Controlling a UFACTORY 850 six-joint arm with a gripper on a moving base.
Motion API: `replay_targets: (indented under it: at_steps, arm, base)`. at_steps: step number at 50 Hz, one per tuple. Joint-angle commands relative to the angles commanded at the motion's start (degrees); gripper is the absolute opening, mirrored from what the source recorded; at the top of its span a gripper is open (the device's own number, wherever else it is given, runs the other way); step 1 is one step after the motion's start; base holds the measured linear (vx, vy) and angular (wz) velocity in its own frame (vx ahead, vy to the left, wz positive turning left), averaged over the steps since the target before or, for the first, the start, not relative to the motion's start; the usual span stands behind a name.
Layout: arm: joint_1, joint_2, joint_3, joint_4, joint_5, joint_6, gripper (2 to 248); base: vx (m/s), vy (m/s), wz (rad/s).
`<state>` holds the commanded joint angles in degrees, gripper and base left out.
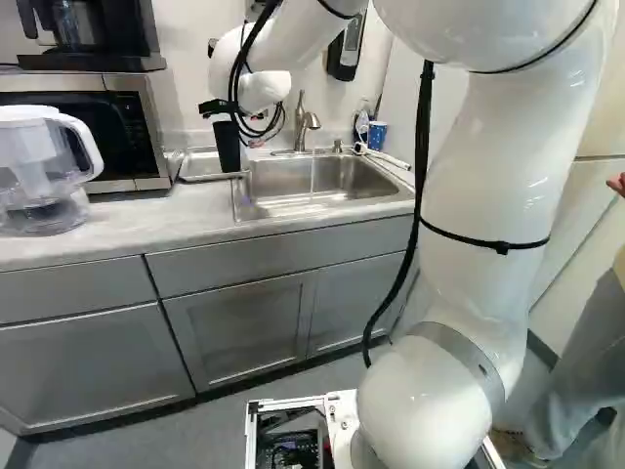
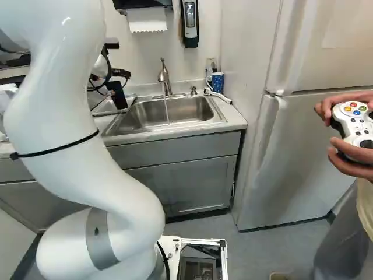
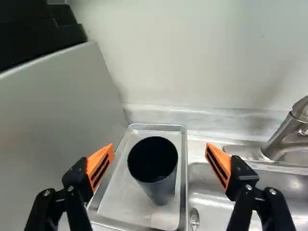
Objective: Rinse the cup and place it in the tray
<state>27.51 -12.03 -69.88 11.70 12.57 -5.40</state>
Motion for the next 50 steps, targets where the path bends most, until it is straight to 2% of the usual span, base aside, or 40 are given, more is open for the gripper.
replay_targets:
  at_steps: [17, 50]
  arm:
    - [-1.2, 2.1, 0.3, -0.6, -0.1, 0.0, 247]
    - [-5.8, 7.8, 2.3, -7.9, -3.5, 0.0, 247]
  base:
    - [0.0, 0.0, 0.0]
    - [0.0, 0.0, 0.0]
